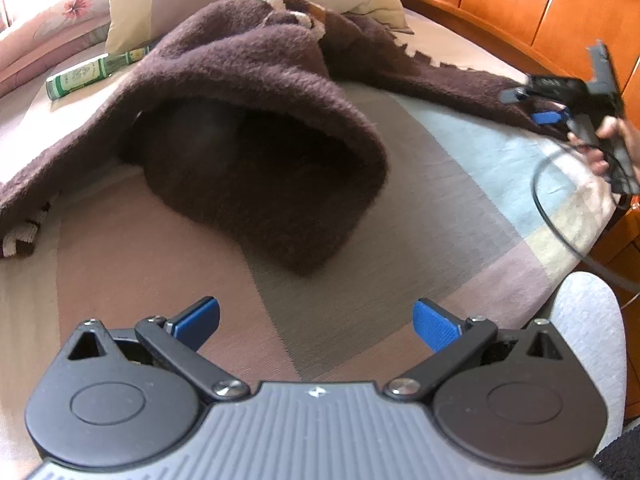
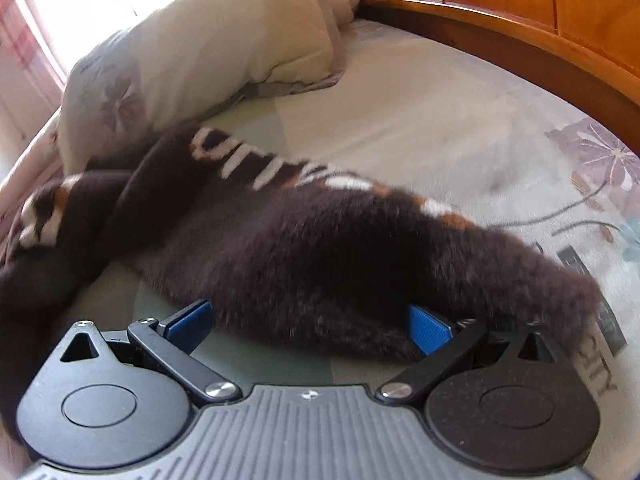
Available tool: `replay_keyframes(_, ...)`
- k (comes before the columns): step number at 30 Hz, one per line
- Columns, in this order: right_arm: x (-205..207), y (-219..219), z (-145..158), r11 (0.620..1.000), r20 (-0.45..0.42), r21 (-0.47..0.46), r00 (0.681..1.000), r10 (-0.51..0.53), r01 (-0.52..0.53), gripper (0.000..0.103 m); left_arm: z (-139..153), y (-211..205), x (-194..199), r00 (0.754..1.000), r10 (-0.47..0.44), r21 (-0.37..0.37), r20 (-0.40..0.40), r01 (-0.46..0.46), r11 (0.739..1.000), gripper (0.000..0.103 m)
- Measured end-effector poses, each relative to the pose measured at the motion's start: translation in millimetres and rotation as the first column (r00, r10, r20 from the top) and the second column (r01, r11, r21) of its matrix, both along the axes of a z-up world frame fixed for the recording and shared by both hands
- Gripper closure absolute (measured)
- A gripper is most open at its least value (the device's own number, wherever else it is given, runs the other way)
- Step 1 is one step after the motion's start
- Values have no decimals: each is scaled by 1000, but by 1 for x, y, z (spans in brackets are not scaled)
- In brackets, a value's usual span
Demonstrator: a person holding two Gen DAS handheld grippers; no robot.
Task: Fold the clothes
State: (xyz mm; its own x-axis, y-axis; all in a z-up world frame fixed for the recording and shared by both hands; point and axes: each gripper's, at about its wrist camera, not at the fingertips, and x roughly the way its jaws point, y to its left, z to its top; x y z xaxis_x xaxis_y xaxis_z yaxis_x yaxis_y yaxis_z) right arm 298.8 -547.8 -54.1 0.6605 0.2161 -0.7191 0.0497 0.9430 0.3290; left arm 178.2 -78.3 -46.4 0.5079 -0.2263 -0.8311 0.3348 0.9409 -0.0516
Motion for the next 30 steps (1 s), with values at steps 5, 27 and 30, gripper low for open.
replay_keyframes(5,-16,-14,25,998,25,56,999,-33,31,0,-1,-5,5,1000,-5,-16,4,5,1000,1)
replay_keyframes(27,-106,183,-11,956,-89,-173,970,227,-239,0,31,-2,5,993,-44,-35,111,48,998,1)
replay_keyframes(30,-119,182,-14,962,-80,-193,980,182,-194,0,45,-21,18,986,-104,-76,133,115,990,1)
